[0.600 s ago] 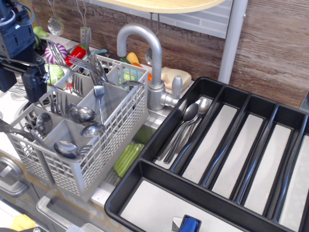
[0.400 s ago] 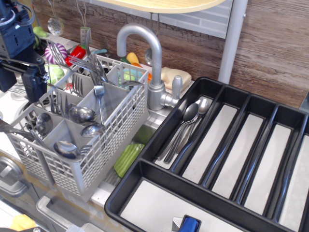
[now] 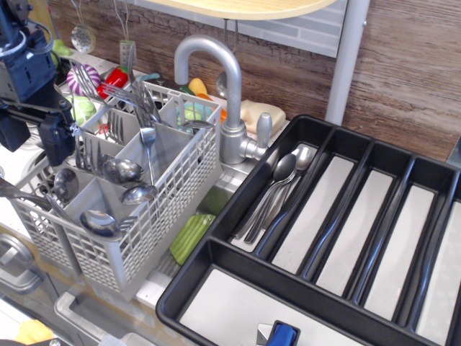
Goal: Put small spoon from basket to tray
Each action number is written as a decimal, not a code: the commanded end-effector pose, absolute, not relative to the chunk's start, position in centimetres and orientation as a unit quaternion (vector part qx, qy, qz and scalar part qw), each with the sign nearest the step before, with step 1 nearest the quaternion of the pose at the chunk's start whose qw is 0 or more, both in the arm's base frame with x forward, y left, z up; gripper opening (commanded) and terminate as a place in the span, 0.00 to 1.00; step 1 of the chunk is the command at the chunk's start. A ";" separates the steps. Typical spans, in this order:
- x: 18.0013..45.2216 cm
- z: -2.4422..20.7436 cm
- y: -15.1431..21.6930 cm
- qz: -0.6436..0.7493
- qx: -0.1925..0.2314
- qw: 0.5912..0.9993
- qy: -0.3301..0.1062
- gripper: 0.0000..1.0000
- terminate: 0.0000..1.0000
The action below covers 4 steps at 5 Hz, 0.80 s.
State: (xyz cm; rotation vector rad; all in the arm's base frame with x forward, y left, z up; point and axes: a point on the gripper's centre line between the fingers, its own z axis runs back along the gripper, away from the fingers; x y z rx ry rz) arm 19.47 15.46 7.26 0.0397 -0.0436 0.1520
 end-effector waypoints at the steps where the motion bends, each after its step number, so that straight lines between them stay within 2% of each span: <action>1: 19.3 7.1 16.1 0.074 0.015 0.996 -0.038 1.00 0.00; 4: 18.8 5.2 16.5 0.084 -0.001 0.994 -0.067 1.00 0.00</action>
